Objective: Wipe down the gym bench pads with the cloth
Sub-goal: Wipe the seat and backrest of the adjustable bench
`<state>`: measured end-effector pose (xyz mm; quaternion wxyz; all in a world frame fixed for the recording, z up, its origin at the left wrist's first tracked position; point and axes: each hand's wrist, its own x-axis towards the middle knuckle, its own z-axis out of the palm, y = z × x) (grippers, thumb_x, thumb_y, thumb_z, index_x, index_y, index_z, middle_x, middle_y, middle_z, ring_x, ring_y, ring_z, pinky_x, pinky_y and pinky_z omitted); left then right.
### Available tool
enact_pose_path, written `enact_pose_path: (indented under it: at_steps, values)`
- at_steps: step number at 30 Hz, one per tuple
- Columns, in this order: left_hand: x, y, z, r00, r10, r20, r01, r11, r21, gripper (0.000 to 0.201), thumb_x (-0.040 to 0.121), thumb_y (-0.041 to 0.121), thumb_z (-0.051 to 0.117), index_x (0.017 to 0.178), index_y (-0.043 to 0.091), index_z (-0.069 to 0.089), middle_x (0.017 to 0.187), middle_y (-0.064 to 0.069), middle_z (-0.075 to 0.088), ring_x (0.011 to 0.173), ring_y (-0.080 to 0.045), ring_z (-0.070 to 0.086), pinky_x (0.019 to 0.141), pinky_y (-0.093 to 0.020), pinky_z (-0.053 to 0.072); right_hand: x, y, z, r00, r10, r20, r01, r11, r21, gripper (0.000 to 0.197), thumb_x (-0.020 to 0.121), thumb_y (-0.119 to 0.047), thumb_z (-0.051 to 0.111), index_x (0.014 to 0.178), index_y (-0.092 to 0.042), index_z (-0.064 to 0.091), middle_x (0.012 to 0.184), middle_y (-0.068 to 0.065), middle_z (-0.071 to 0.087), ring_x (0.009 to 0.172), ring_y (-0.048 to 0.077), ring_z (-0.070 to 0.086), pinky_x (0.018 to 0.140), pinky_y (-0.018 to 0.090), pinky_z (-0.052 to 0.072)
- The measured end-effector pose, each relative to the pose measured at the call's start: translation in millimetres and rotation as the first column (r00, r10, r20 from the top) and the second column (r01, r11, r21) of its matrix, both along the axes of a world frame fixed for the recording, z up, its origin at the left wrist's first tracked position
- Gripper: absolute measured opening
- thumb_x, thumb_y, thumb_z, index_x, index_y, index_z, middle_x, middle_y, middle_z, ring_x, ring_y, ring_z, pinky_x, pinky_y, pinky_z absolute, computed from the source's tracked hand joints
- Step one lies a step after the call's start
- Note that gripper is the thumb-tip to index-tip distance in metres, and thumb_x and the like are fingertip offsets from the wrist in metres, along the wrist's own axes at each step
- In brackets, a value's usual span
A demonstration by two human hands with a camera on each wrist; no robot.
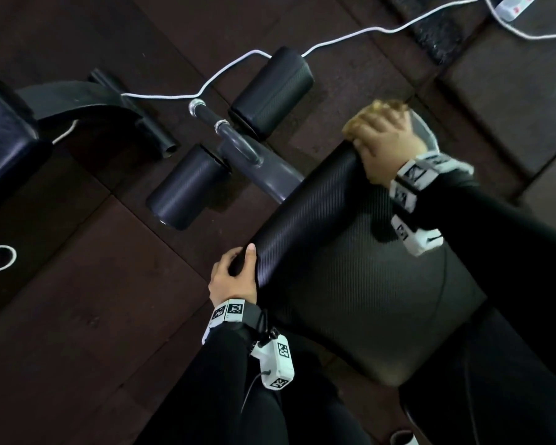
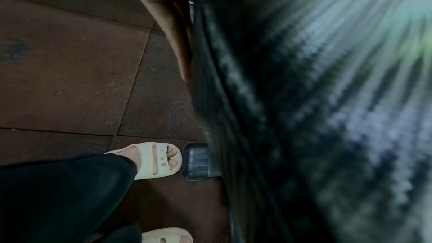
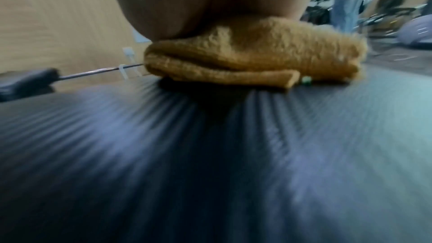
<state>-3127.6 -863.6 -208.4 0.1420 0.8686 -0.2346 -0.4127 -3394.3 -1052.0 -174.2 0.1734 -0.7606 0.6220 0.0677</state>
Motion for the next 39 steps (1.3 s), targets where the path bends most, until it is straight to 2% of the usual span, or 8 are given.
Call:
enact_pose_path:
  at_steps: [9,15,22,27,31,34,37,39]
  values:
    - [-2,-1,3,0.998,0.055,-0.005,-0.055,0.998,-0.022,0.043,0.063,0.080,0.054,0.089,0.048,0.066,0.102,0.020,0.062,0.098,-0.005,0.054,0.085,-0.022,0.037,-1,18,0,0.986,0.151,0.068,-0.156,0.985,0.072,0.043,0.095,-0.027,0.043,0.137,-0.020,0.047,0.148,0.008,0.036,0.139,0.031,0.025,0.115,0.044,0.009]
    - [0,0,0,0.999,0.050,0.021,-0.049,0.999,-0.022,0.039,0.067,0.076,0.057,0.090,0.047,0.068,0.102,0.017,0.063,0.103,-0.010,0.057,0.090,-0.025,0.041,-57,-25,2,0.923,-0.373,0.091,0.354,0.919,0.174,0.040,0.094,-0.040,0.038,0.134,-0.040,0.038,0.138,0.007,0.044,0.124,0.033,0.044,0.105,0.041,0.033]
    - [0,-2,0,0.999,0.032,0.021,-0.031,0.999,-0.013,0.033,0.072,0.072,0.058,0.088,0.045,0.067,0.104,0.015,0.063,0.103,-0.011,0.056,0.090,-0.025,0.040,-68,-8,-1,0.691,-0.645,0.325,0.587,0.764,0.269,0.039,0.087,-0.051,0.051,0.125,-0.049,0.046,0.121,-0.011,0.060,0.112,0.013,0.055,0.092,0.019,0.036]
    - [-1,-2,1,0.999,0.050,0.022,-0.049,0.998,-0.030,0.025,0.072,0.069,0.061,0.080,0.046,0.065,0.097,0.017,0.064,0.097,-0.008,0.057,0.087,-0.023,0.039,-89,43,1,0.529,-0.768,0.361,0.675,0.639,0.368,0.035,0.085,-0.056,0.051,0.119,-0.051,0.048,0.108,-0.001,0.065,0.089,0.018,0.063,0.076,0.036,0.056]
    - [-2,-2,0,0.998,0.062,0.018,-0.062,0.998,-0.031,0.027,0.066,0.075,0.058,0.074,0.049,0.064,0.093,0.017,0.065,0.091,-0.007,0.057,0.081,-0.021,0.037,-118,114,5,0.521,-0.800,0.298,0.717,0.600,0.355,0.029,0.089,-0.048,0.052,0.118,-0.048,0.051,0.094,-0.003,0.063,0.057,-0.012,0.057,0.040,0.002,0.038]
    - [-2,-2,-1,0.997,0.069,0.027,-0.068,0.997,-0.042,0.029,0.065,0.075,0.058,0.074,0.048,0.065,0.091,0.016,0.066,0.090,-0.008,0.058,0.082,-0.022,0.039,-135,154,13,0.556,-0.796,0.240,0.714,0.605,0.351,0.029,0.091,-0.042,0.052,0.120,-0.045,0.050,0.100,-0.005,0.061,0.078,-0.004,0.059,0.058,0.000,0.039]
    - [-2,-1,-1,0.997,0.064,0.040,-0.062,0.997,-0.046,0.032,0.064,0.076,0.057,0.074,0.048,0.065,0.084,0.019,0.064,0.086,-0.008,0.058,0.081,-0.022,0.039,-143,167,10,0.565,-0.803,0.189,0.731,0.594,0.335,0.032,0.092,-0.043,0.049,0.124,-0.043,0.048,0.116,-0.001,0.060,0.105,0.018,0.056,0.090,0.029,0.045]
    - [-2,-2,0,0.997,0.052,0.049,-0.050,0.998,-0.048,0.034,0.062,0.078,0.055,0.073,0.048,0.064,0.082,0.018,0.063,0.085,-0.009,0.056,0.080,-0.022,0.038,-137,159,6,0.559,-0.814,0.156,0.759,0.578,0.300,0.032,0.091,-0.045,0.046,0.124,-0.044,0.046,0.118,-0.001,0.061,0.111,0.023,0.056,0.095,0.031,0.041]
